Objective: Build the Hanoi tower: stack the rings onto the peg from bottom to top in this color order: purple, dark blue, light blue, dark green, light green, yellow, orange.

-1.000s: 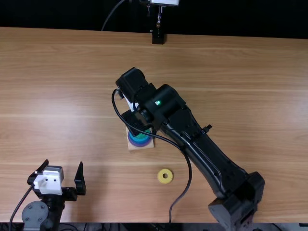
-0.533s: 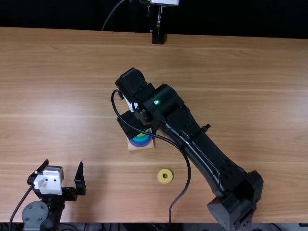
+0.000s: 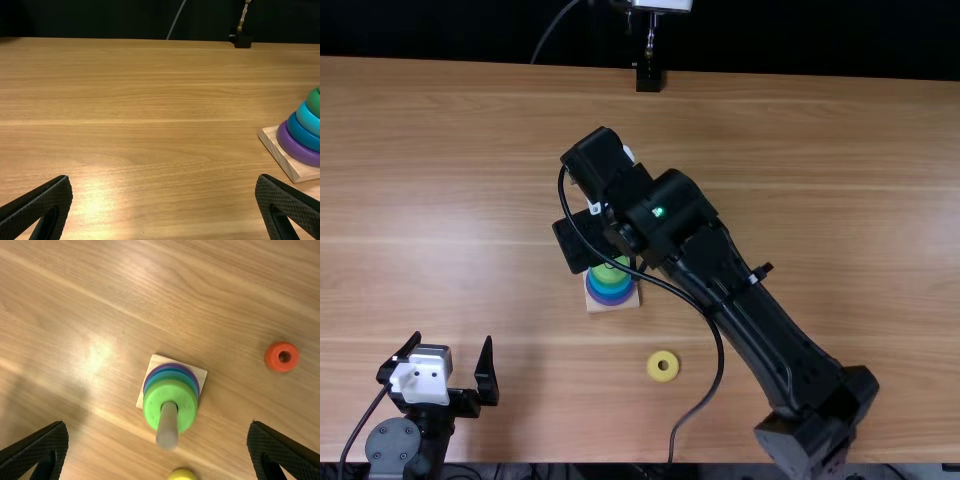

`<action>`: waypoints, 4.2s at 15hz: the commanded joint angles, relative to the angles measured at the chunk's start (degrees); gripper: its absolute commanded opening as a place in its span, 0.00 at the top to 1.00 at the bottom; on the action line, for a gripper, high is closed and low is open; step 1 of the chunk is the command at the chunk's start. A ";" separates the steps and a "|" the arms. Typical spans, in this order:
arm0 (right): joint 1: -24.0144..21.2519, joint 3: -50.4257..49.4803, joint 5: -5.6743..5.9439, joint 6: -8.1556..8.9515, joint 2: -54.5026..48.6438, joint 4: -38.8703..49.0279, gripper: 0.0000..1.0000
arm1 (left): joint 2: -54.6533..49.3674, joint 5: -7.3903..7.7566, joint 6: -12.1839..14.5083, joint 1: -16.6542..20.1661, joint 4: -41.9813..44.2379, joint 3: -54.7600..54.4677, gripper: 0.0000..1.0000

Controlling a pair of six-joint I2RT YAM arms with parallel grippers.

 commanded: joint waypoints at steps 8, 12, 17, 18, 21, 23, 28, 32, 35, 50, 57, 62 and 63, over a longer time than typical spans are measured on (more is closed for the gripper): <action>0.36 -33.62 0.57 0.64 -26.31 0.01 0.00 | -0.67 0.34 0.29 0.49 -4.47 -5.91 0.00; 0.45 -50.06 0.46 0.64 -29.91 6.23 0.00 | -0.67 0.34 0.29 0.49 -4.47 -5.91 0.00; 0.80 -60.96 1.20 1.48 -30.62 20.37 0.00 | -0.67 0.34 0.29 0.49 -4.47 -5.91 0.00; 0.80 -62.98 1.20 1.59 -30.53 23.11 0.00 | -0.67 0.34 0.29 0.49 -4.47 -5.91 0.00; 1.50 -66.67 1.31 1.27 -30.00 27.43 0.00 | -0.67 0.34 0.29 0.49 -4.47 -5.91 0.00; 2.38 -66.93 1.31 1.17 -29.30 27.64 0.00 | -0.67 0.34 0.29 0.49 -4.47 -5.91 0.00; 4.58 -66.93 1.41 1.70 -22.97 27.64 0.00 | -0.67 0.34 0.29 0.49 -4.47 -5.91 0.00; 4.93 -66.76 2.47 1.80 -20.51 27.64 0.00 | -0.67 0.34 0.40 0.49 -4.47 -5.91 0.00; 4.93 -66.67 2.47 1.80 -18.05 27.64 0.00 | -0.67 0.34 0.29 0.49 -4.47 -5.91 0.00; 5.63 -67.11 2.26 1.70 -14.71 30.07 0.94 | -0.67 0.34 0.29 0.49 -4.47 -5.91 0.00; 6.86 -66.85 2.05 0.85 -16.73 33.87 1.00 | -0.67 0.34 0.29 0.49 -4.47 -5.91 0.00; 6.77 -54.63 2.26 0.11 -20.77 18.26 1.00 | -0.67 0.34 0.29 0.49 -4.47 -5.91 0.00; 6.77 -51.47 2.26 -0.31 -20.77 14.14 1.00 | -0.67 0.34 0.29 0.49 -4.47 -5.91 0.00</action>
